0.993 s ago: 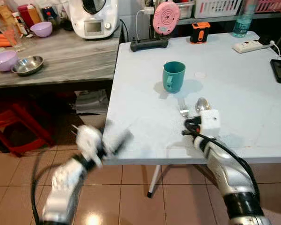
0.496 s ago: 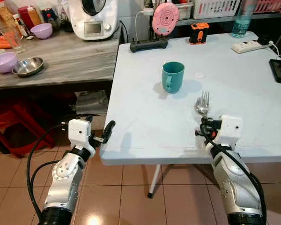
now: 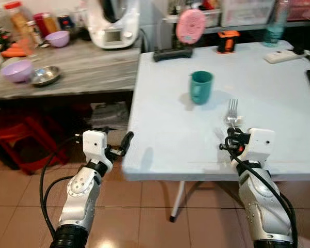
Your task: Setting the table
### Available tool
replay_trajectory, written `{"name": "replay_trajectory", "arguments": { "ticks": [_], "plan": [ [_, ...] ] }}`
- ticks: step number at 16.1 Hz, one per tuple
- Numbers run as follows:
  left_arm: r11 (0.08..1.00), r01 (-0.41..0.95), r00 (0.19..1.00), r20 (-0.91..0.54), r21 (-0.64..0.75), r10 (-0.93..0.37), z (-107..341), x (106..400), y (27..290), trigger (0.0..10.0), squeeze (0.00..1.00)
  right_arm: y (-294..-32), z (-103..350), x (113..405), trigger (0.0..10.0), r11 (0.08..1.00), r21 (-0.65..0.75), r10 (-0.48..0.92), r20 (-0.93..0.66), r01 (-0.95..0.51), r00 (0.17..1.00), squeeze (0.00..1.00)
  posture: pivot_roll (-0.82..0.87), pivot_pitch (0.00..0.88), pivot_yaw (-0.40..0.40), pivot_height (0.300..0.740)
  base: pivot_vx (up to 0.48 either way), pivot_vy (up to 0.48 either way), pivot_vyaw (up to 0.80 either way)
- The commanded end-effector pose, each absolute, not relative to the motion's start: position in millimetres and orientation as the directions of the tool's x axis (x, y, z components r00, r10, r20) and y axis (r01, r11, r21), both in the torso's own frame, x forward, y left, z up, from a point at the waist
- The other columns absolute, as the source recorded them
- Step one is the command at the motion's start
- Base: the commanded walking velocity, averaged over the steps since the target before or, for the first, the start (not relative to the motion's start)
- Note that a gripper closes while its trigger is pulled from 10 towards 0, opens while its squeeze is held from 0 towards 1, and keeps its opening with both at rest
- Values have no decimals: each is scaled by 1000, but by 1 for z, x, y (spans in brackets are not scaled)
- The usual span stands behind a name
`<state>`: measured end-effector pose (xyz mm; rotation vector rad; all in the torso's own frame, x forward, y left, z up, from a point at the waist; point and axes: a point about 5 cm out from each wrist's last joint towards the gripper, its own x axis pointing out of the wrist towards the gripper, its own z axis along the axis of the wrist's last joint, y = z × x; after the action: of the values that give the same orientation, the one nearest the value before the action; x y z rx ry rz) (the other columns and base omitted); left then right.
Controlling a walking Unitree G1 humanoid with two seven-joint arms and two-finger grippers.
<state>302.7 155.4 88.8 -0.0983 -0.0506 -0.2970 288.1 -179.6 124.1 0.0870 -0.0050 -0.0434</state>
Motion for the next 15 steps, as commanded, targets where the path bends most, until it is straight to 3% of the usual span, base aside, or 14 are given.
{"name": "replay_trajectory", "arguments": {
  "ticks": [1,9,15],
  "plan": [
    [961,262,964,64,-84,-258,89,303,164,10000,0,-175,131,289,10000,997,80,-27,41,23,999,0,-116,0,116,740,0,428,0],
    [966,245,968,63,-78,-241,89,304,167,10000,0,-172,133,289,10000,999,-29,-22,93,25,995,0,-111,0,123,740,0,432,0],
    [972,225,973,60,-65,-222,90,306,171,10000,0,-166,128,283,10000,998,58,21,75,-25,997,0,-108,0,128,740,0,434,0]
  ]
}}
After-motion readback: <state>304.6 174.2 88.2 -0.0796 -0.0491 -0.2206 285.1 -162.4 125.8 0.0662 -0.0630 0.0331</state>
